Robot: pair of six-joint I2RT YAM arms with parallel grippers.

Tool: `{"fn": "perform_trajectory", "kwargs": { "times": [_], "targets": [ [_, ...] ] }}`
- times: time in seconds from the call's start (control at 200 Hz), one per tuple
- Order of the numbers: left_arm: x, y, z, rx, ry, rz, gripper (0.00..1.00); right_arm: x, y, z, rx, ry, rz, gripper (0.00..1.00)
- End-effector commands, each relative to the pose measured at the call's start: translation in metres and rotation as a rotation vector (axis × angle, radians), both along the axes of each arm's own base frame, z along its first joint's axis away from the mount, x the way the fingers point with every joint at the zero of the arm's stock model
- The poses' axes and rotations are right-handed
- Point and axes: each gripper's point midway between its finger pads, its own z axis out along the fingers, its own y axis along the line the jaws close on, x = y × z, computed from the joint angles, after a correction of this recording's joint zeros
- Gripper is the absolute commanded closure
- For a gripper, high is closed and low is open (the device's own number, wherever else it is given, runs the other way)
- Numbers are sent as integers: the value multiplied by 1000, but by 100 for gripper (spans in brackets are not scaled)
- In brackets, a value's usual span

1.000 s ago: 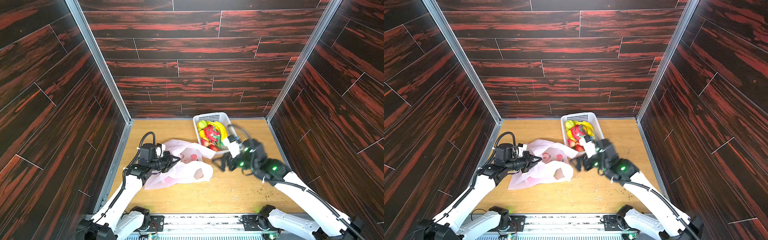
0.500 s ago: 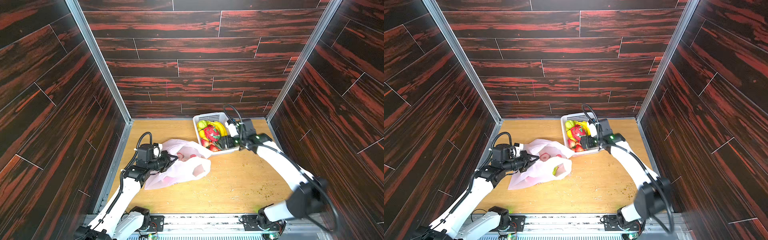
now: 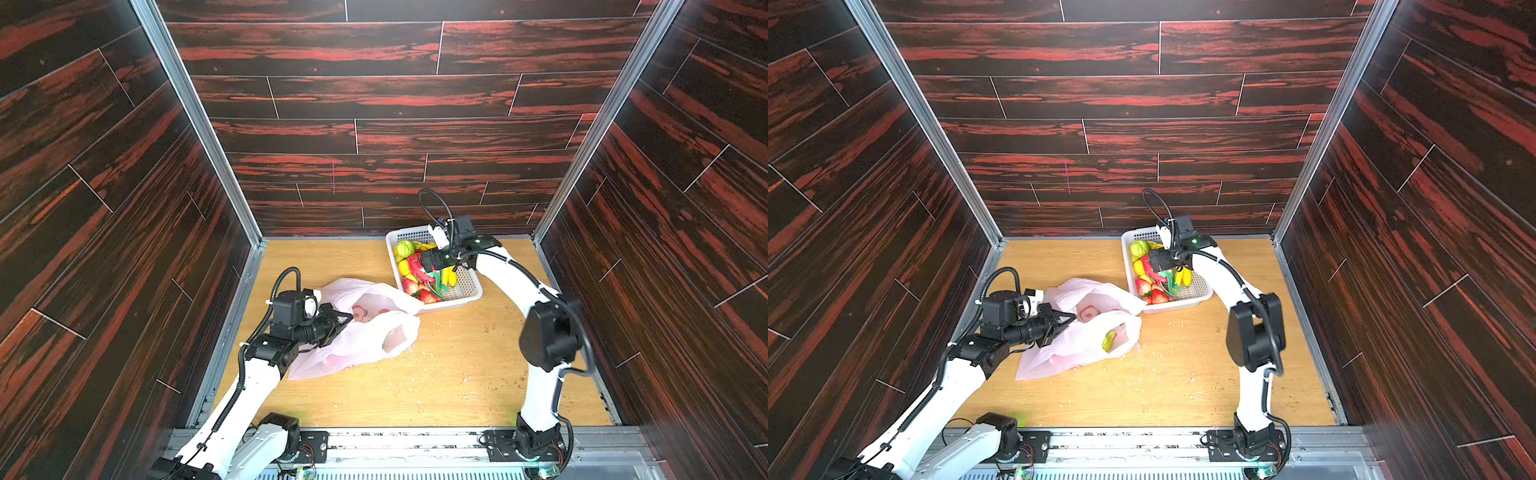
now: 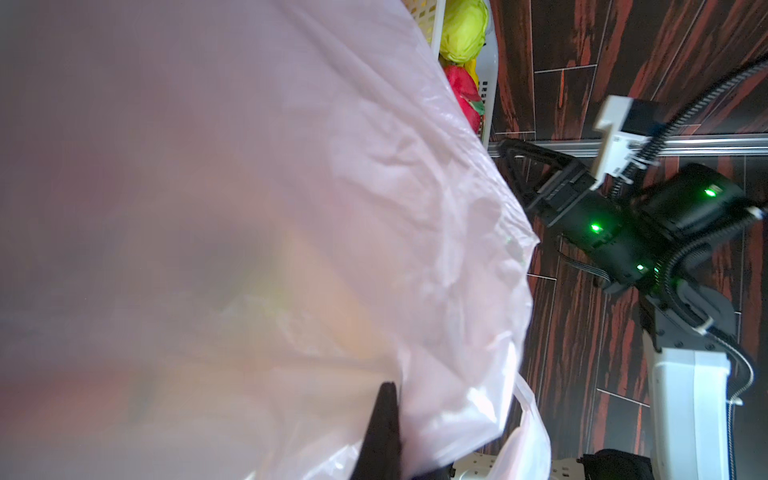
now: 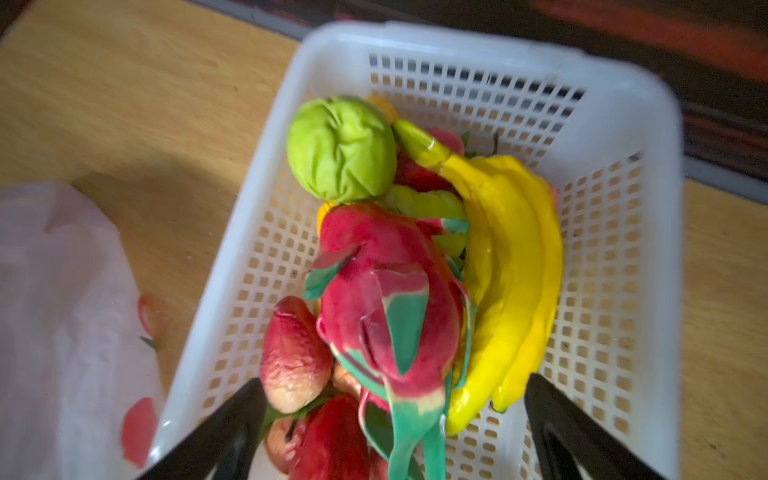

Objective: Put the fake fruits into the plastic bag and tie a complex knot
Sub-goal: 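Lower the right gripper into the basket and grasp the red dragon fruit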

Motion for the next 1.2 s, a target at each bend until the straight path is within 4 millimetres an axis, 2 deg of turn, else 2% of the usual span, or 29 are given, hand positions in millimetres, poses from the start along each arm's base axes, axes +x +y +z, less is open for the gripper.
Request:
{"fn": "perform_trajectory", "kwargs": {
  "times": [0.0,0.341,0.566,0.917,1.067,1.127,1.192],
  "targets": [
    [-1,4,-4,7,6,14,100,0,2,-25,-37,73,29,2],
    [1,4,-3,7,9,14,100,11,22,-60,-111,145,124,2],
    [3,3,-3,9,15,7,100,11,23,-79,-175,183,137,2],
    [3,1,-4,5,21,-4,100,25,28,-113,-220,229,110,2],
    [3,1,-5,6,23,-9,100,29,27,-119,-230,234,86,2],
    [3,1,-6,6,25,-10,100,30,26,-119,-228,232,78,5],
    [3,0,-6,5,26,-13,100,31,27,-116,-223,225,75,14]
  ]
}}
